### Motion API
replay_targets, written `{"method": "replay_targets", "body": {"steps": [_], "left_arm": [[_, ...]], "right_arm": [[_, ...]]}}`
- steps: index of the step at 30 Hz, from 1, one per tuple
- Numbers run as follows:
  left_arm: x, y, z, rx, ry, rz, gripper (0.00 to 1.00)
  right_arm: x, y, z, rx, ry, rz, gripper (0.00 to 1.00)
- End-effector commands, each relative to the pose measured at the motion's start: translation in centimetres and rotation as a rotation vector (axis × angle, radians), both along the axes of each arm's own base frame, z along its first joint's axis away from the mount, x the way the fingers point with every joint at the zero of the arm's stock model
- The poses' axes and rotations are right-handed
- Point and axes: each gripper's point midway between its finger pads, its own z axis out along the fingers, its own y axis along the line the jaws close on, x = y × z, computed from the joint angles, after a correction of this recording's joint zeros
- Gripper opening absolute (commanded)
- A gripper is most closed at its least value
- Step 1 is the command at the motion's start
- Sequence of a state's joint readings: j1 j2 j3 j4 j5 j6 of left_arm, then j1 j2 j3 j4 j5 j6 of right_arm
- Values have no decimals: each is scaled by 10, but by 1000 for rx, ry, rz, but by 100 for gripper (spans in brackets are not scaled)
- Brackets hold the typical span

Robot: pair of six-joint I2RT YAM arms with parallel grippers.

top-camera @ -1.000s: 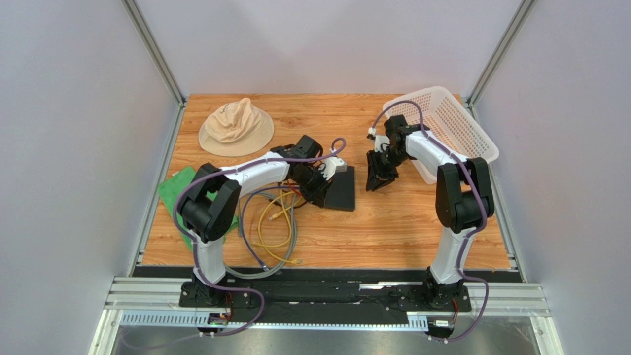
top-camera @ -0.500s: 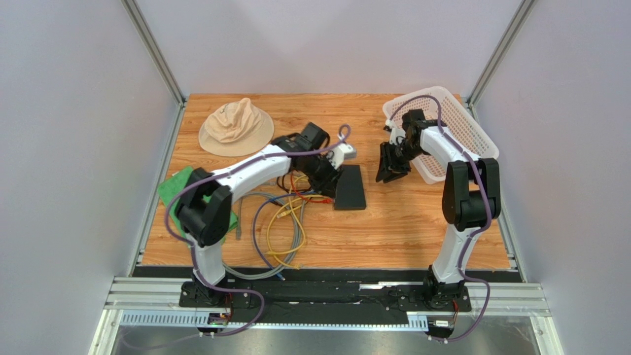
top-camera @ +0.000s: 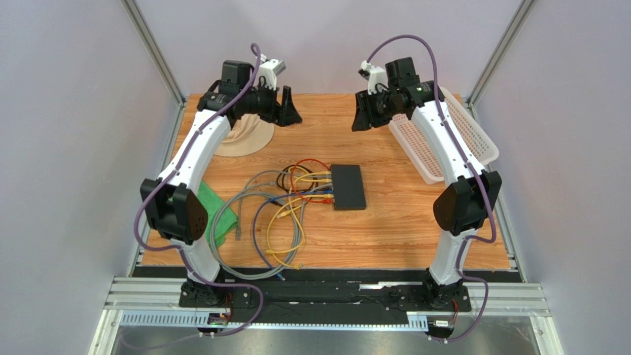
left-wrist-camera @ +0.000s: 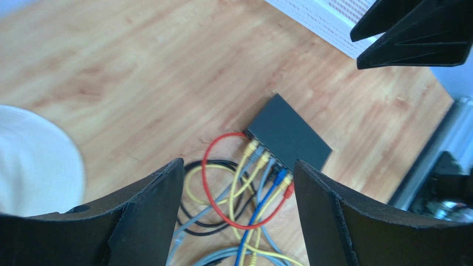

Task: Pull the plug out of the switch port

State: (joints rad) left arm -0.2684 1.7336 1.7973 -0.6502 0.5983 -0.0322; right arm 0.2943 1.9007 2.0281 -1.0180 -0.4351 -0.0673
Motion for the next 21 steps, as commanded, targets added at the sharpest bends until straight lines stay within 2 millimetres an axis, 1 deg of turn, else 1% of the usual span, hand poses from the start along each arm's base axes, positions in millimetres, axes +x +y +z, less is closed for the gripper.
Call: {"method": "replay_targets", "body": {"steps": [1, 2, 3, 4, 5, 6, 7, 8, 9, 10, 11, 12, 13, 15, 16, 18, 19, 21], "left_arm": [[2, -16, -15, -190, 205, -60, 82], [3, -19, -12, -218, 205, -89, 83], [7, -18, -14, -216, 203, -86, 83], [14, -19, -25, -211, 221, -78, 83], [20, -19, -24, -213, 220, -72, 82], [22, -20, -30, -213, 234, -76, 81], [26, -22, -41, -213, 261, -77, 81], [29, -22, -45, -212, 273, -69, 81], [29, -23, -49, -216, 289, -68, 81], [31, -24, -58, -214, 307, -69, 82], [33, -24, -63, -212, 310, -68, 82], [34, -24, -66, -210, 315, -64, 82], [36, -24, -73, -205, 323, -59, 79], [38, -24, -76, -214, 334, -57, 75], [38, -26, -77, -222, 337, -64, 71], [38, -29, -80, -243, 348, -72, 67], [38, -29, -85, -243, 360, -69, 66], [39, -27, -93, -230, 376, -43, 65]], "right_arm": [[-27, 13, -49, -47, 134, 123, 29], [-40, 17, -62, -56, 177, 177, 21], [-46, 18, -72, -72, 199, 218, 7], [-53, 18, -83, -97, 212, 280, 0], [-68, 17, -97, -136, 236, 378, 0], [-73, 17, -113, -155, 277, 414, 0], [-76, 17, -120, -157, 300, 427, 0], [-76, 21, -126, -134, 317, 426, 0], [-78, 22, -136, -125, 346, 415, 0], [-75, 24, -139, -112, 341, 404, 0], [-64, 31, -141, -90, 309, 371, 0], [-64, 33, -146, -88, 313, 366, 0], [-61, 35, -148, -91, 308, 363, 0], [-66, 40, -154, -116, 304, 405, 0], [-70, 38, -160, -129, 314, 417, 0], [-70, 33, -173, -168, 315, 415, 0], [-73, 29, -187, -190, 346, 411, 0], [-75, 21, -203, -235, 381, 405, 0]]}}
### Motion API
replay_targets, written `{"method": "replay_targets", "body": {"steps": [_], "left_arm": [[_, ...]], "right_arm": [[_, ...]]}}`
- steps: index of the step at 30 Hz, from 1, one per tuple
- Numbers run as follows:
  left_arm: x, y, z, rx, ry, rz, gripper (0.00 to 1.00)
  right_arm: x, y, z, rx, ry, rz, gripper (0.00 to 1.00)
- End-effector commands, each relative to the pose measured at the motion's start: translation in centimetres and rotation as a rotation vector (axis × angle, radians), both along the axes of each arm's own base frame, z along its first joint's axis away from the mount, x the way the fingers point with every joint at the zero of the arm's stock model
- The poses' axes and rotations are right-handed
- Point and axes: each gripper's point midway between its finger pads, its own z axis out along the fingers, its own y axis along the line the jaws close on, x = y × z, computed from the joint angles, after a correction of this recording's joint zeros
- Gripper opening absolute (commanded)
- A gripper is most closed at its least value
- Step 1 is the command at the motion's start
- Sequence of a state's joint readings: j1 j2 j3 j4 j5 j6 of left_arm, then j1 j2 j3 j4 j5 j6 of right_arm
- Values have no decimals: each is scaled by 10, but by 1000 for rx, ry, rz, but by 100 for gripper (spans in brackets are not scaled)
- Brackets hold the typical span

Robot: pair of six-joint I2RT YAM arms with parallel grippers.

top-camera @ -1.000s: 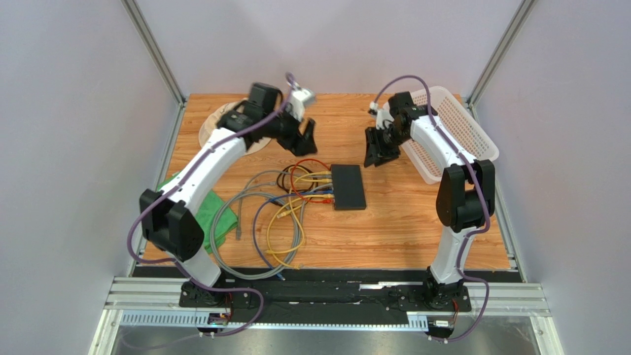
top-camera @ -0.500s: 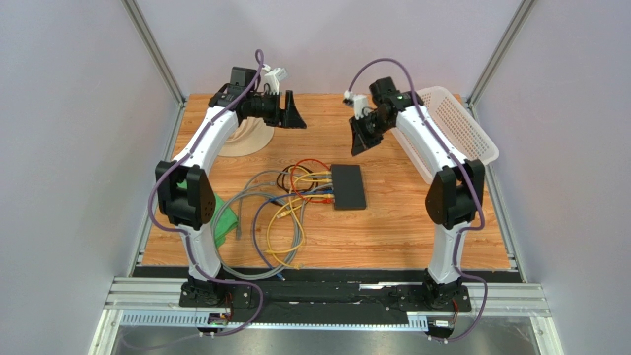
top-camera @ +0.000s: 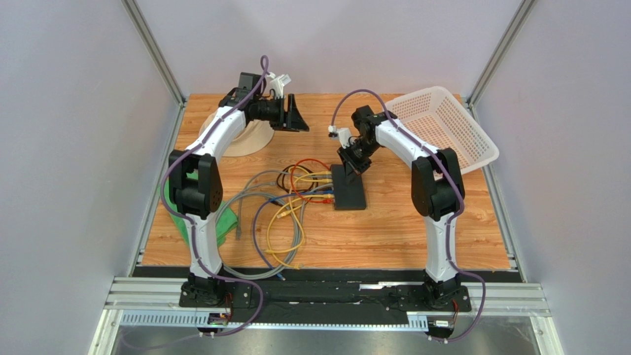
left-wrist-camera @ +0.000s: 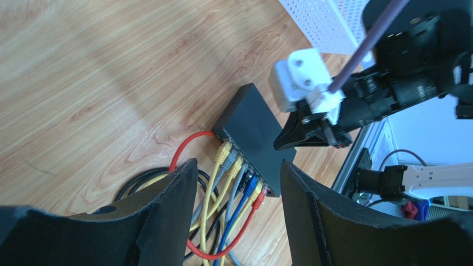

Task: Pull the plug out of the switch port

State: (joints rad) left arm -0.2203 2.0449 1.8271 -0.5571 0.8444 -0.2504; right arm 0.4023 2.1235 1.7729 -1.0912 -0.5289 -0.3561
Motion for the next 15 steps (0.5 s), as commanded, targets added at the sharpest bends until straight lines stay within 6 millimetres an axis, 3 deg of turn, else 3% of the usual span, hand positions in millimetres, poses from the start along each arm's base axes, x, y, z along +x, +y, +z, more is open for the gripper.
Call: {"method": "replay_targets", "body": {"steps": [1, 5, 10, 11, 14, 15], "left_arm": [[5, -2, 2, -30, -10, 6, 64], [-4, -3, -15, 7, 11, 9, 67], [-18, -12, -29, 0, 44, -31, 66], [-19, -13, -31, -2, 47, -39, 66], [-23, -18, -37, -18, 60, -72, 62], [-22, -19, -41, -18, 62, -78, 60]], "right_arm": [[-3, -13, -39, -95, 18, 43, 0], [-5, -24, -63, -174, 48, 44, 0], [-2, -25, -68, -185, 51, 25, 0], [-1, -22, -65, -177, 45, 23, 0], [6, -17, -30, -88, -4, 2, 0], [11, -16, 1, -42, -69, -15, 0]]}}
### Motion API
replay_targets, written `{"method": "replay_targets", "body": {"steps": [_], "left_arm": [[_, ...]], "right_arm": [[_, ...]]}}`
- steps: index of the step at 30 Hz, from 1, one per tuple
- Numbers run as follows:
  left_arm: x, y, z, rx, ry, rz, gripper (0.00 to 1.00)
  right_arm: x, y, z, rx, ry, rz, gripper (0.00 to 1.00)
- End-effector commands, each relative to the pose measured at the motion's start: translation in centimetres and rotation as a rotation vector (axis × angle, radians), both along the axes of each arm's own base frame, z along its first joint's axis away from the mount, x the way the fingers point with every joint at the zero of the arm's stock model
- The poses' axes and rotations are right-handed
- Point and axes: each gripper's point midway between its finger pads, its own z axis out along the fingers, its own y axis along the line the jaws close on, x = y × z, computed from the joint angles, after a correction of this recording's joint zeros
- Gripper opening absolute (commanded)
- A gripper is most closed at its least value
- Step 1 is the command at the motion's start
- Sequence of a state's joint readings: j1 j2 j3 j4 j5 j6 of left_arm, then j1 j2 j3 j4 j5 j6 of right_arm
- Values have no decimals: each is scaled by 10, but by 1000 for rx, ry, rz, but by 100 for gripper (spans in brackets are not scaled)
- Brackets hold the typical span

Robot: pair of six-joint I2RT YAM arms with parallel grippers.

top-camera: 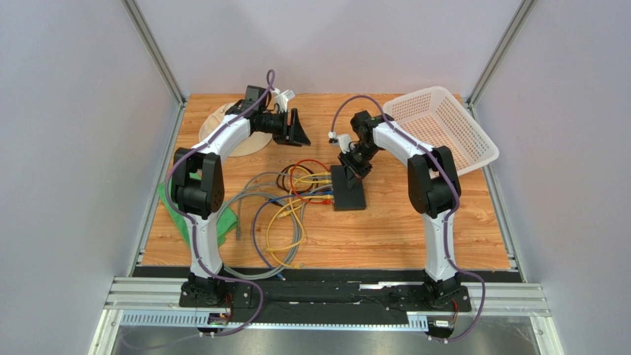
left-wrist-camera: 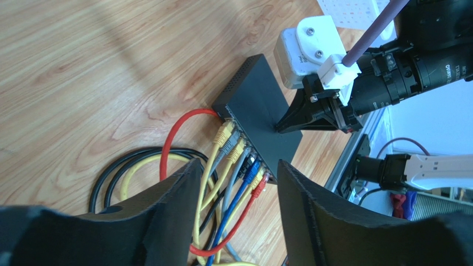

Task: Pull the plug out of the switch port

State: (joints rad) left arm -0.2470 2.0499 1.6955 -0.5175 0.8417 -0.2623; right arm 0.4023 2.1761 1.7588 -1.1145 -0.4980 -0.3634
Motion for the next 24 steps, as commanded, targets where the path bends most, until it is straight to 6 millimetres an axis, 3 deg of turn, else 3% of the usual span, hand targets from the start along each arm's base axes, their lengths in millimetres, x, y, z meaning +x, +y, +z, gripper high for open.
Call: {"method": "replay_targets", "body": {"steps": [1, 3, 4, 8, 10, 11, 14, 17, 18, 20, 24], "left_arm": [[1, -12, 6, -48, -60, -72, 59], [3, -15, 2, -54, -57, -85, 57], [5, -18, 5, -69, -66, -96, 56], [7, -30, -6, -53, -66, -120, 49], [11, -35, -14, -4, -93, -135, 49], [8, -41, -16, 3, -98, -151, 49], [4, -50, -22, -10, -75, -167, 49], [3, -56, -33, 1, -54, -171, 48], [3, -55, -36, 8, -50, -168, 48], [3, -53, -41, 25, -48, -169, 48], [-1, -52, -50, 39, -13, -159, 58]], "right_arm": [[32, -9, 43, 62, -204, -43, 0], [36, -17, 85, 116, -350, -109, 0], [61, -21, 105, 121, -515, -150, 0], [82, -38, 122, 119, -764, -319, 0], [78, -33, 115, 124, -679, -384, 0], [72, -25, 86, 111, -557, -358, 0], [42, -5, 60, 175, -311, -329, 0], [42, 11, 55, 242, -326, -309, 0], [42, 13, 41, 219, -292, -307, 0], [42, 13, 36, 206, -277, -302, 0], [42, 3, -3, 114, -249, -307, 0]]}}
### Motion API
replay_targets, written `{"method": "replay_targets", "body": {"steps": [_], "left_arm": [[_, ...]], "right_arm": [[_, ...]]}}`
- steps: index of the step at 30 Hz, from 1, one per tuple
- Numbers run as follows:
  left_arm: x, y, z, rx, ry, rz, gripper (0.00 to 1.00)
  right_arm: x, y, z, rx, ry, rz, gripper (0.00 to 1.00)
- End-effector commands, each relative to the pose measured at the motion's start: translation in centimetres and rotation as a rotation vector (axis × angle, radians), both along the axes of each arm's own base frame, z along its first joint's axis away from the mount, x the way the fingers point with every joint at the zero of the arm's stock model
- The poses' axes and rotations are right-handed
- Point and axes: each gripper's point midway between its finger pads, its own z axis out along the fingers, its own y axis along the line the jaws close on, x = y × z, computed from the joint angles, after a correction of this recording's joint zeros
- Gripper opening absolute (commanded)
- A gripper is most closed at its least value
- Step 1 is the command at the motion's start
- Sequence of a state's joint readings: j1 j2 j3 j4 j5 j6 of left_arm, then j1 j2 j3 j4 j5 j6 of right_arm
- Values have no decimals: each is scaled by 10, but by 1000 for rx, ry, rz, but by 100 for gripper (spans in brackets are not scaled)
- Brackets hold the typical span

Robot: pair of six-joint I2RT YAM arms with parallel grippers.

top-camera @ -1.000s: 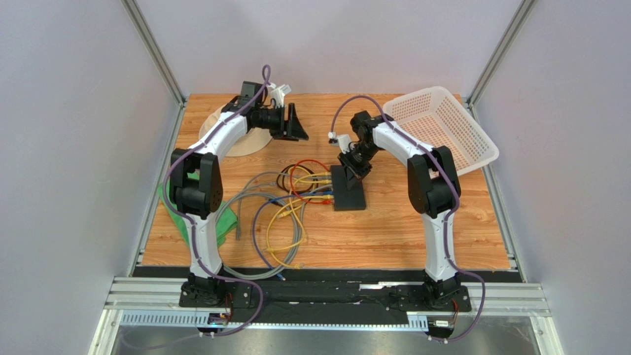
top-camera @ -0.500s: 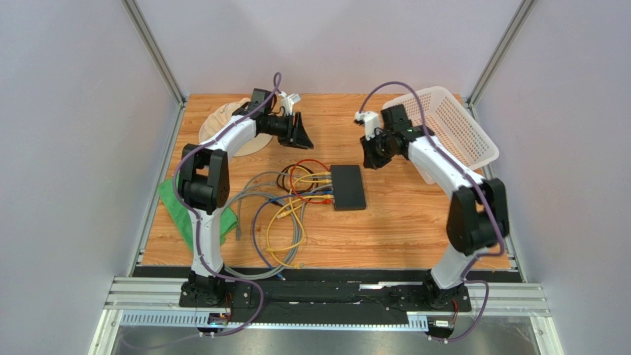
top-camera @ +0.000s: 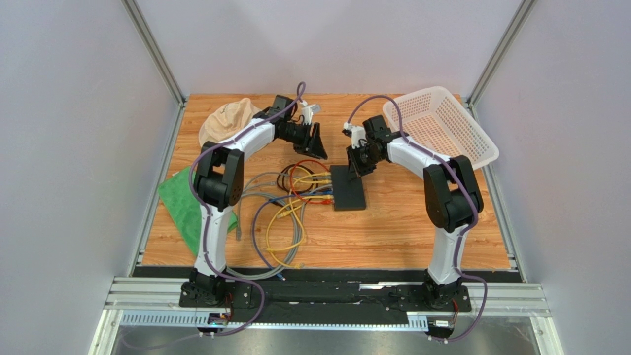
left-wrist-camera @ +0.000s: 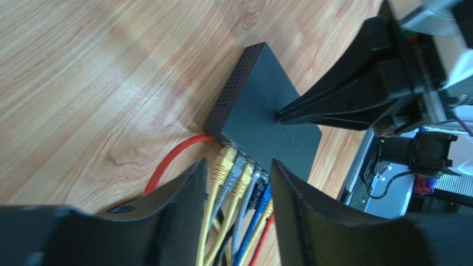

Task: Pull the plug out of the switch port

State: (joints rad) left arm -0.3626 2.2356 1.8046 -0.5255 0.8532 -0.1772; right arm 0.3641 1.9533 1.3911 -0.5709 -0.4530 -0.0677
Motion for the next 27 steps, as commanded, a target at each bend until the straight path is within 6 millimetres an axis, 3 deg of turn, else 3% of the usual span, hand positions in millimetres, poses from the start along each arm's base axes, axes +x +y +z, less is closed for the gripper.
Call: {"method": "replay_targets", "body": {"steps": [1, 4, 8, 27], "left_arm": [[7, 4, 0, 18, -17, 12, 60], [5, 6, -2, 48, -25, 17, 66], [6, 8, -4, 67, -32, 28, 69], [4, 6, -24, 63, 2, -4, 66]], "right_arm": [[7, -3, -16, -38, -8, -16, 0], [0, -5, -32, -54, 25, -14, 0], [0, -5, -38, -68, 38, -11, 0], [-5, -12, -40, -112, 29, -23, 0]]}}
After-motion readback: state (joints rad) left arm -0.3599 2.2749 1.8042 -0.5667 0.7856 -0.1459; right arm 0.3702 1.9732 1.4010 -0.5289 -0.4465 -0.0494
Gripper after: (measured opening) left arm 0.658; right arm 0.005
